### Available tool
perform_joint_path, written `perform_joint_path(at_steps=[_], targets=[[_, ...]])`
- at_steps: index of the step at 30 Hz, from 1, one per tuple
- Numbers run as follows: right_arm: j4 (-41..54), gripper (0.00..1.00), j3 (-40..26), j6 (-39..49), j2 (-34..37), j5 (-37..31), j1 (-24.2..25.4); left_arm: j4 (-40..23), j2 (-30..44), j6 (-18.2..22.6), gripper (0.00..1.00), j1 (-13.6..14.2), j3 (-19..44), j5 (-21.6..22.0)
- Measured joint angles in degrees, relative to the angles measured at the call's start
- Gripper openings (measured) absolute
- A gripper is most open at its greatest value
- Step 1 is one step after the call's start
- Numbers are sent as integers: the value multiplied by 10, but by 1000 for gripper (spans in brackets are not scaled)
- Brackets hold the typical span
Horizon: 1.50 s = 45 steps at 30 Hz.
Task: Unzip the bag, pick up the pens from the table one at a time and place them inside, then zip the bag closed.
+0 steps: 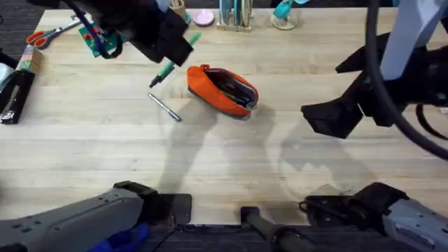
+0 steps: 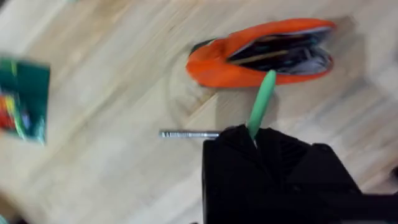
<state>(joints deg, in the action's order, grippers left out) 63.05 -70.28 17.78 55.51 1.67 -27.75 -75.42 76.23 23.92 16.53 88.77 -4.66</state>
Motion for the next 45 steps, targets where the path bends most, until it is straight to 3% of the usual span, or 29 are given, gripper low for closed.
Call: perform_joint_path(at_steps=[6,11,17,32,45], targets=[[0,996,0,0,0,0,0,16,0,151,41,21,0,-58],[0,996,0,0,0,0,0,73,0,211,41,21,0,-110],[0,996,0,0,0,0,0,96,6,282,41,21,0,-170],[0,996,0,5,0,0,0,134,97,421,41,21,0,-287],[0,996,0,5,0,0,0,107,182,469,41,21,0,-303]])
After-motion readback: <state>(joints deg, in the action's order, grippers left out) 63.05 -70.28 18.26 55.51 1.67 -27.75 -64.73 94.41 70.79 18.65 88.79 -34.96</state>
